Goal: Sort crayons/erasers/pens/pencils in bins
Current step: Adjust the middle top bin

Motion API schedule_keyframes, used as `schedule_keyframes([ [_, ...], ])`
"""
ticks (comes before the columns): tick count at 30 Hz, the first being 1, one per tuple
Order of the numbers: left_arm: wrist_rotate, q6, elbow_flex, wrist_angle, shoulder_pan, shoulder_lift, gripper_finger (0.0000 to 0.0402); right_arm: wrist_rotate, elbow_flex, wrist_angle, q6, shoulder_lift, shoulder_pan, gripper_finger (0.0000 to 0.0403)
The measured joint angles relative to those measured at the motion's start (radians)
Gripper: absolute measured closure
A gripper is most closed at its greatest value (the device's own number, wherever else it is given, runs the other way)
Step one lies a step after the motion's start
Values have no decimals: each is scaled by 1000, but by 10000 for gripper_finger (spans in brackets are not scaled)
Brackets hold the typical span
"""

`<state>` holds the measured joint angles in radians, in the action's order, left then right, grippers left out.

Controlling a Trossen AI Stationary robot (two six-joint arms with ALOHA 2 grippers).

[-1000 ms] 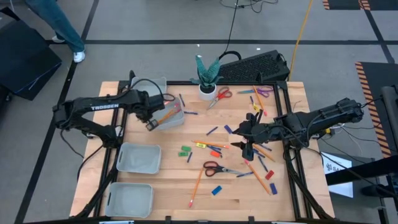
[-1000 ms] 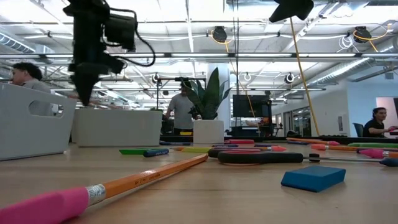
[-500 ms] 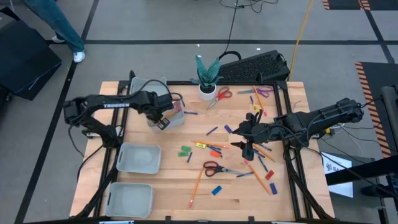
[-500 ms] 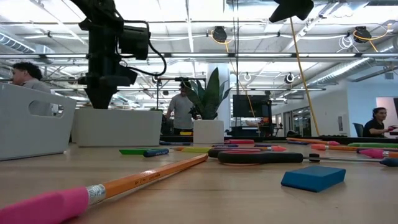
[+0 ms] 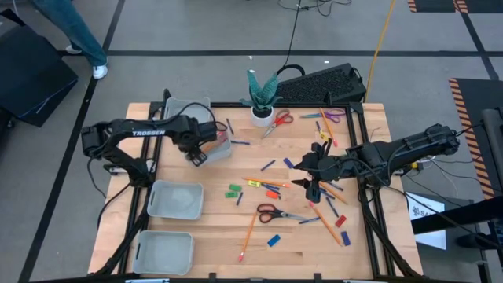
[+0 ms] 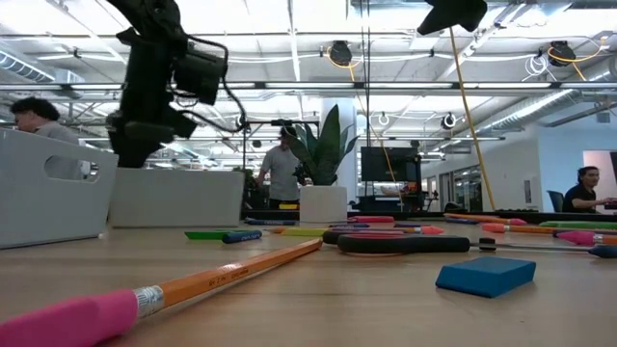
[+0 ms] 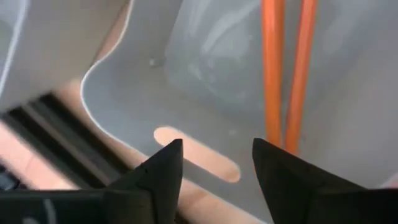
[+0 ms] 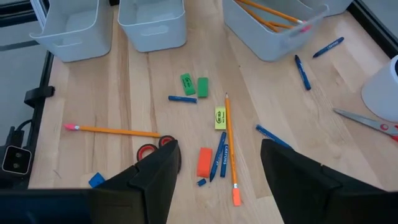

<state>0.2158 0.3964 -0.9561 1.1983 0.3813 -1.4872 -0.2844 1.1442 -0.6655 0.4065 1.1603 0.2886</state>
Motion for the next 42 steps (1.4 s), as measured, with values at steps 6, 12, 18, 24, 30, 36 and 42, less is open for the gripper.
schedule_keyframes([
  [6, 45, 10, 8, 240, 0, 0, 202, 0, 0, 3, -13, 0, 0, 179],
  [12, 207, 131, 8, 375, 8, 1, 201, 0, 0, 3, -30, 0, 0, 179],
  [18, -5, 198, -26, 173, -10, 43, 201, 2, 0, 3, -33, 0, 0, 179],
  [24, -26, 318, -137, -179, -57, 69, 201, 2, 0, 3, -33, 0, 0, 179],
  [30, 50, 399, -218, -473, -26, -24, 201, 2, 0, 3, -33, 0, 0, 179],
  [36, -47, 404, -232, -441, -38, -167, 202, 29, 0, 2, -33, 0, 2, 179],
  [42, -87, 448, -232, -253, -104, -204, 202, 29, 0, 2, -46, 0, 1, 179],
])
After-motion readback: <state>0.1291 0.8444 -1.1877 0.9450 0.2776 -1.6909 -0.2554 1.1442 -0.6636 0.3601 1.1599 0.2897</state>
